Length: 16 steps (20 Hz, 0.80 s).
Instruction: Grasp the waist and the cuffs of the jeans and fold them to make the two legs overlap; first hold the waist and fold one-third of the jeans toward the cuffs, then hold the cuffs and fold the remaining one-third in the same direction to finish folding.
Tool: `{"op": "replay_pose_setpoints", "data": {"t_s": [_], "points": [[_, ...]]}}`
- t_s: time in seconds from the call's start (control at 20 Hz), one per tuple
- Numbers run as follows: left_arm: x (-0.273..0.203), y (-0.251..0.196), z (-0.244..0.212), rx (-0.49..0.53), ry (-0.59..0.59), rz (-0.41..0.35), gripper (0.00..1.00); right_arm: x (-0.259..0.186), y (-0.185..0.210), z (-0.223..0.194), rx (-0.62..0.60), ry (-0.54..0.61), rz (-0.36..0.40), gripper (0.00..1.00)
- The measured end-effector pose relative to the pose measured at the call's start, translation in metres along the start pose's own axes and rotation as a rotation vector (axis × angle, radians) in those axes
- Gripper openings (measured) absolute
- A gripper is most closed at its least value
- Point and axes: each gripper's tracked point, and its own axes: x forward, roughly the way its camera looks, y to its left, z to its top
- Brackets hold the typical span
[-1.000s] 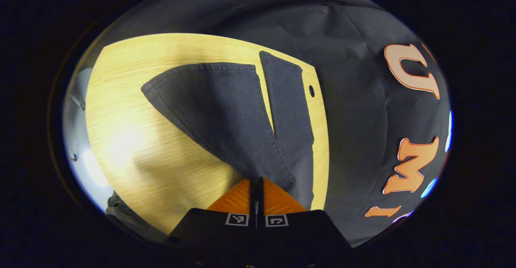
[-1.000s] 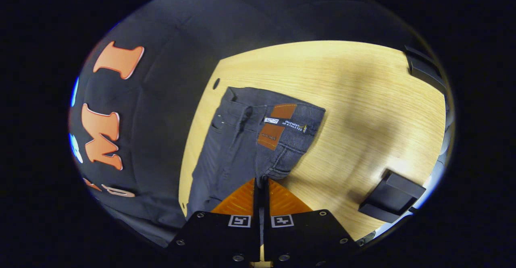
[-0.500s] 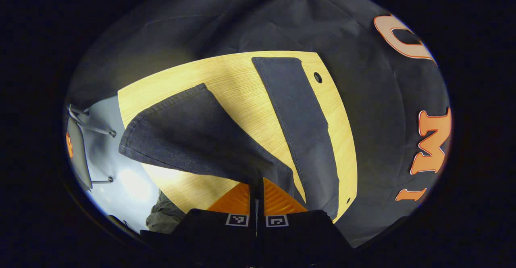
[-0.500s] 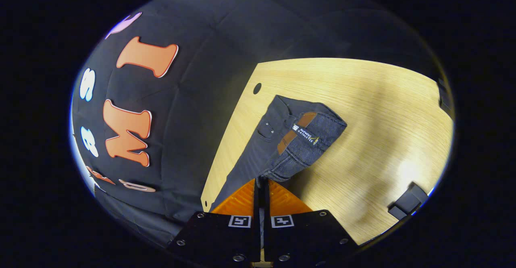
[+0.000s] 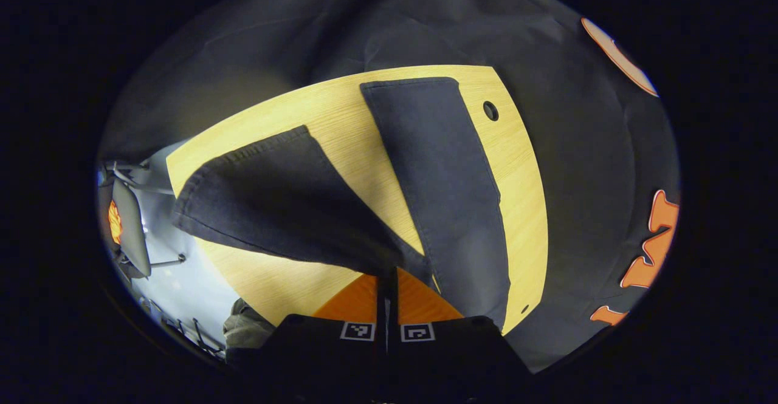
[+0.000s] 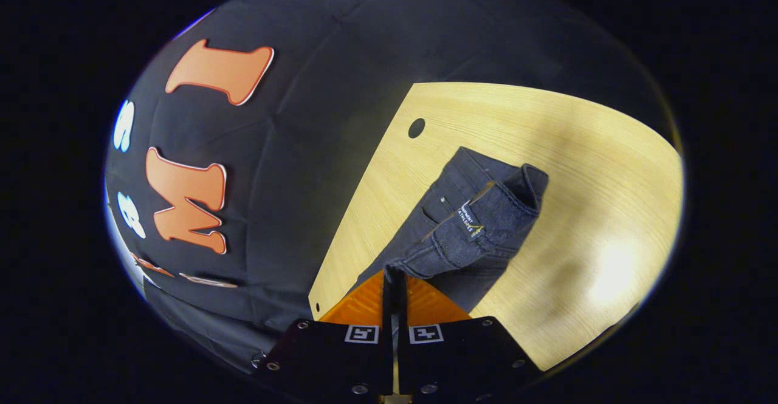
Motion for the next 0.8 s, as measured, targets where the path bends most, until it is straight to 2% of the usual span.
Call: {"op": "replay_pose_setpoints", "data": {"t_s": [0.2,0.45,0.6,0.8], "points": [[0.016,-0.053,0.032,0.027,-0.015,-0.013,0.01,0.037,0.007,0.018,-0.001,0.016,-0.019,0.04],[0.073,-0.112,0.083,0.078,-0.006,-0.040,0.01,0.094,0.011,0.039,-0.037,0.032,-0.058,0.04],[0.106,-0.128,0.101,0.106,0.011,-0.026,0.01,0.130,0.008,0.048,-0.041,0.033,-0.084,0.04],[0.131,-0.145,0.120,0.156,-0.025,-0.012,0.10,0.158,-0.004,0.055,0.005,0.016,-0.161,0.04]]}}
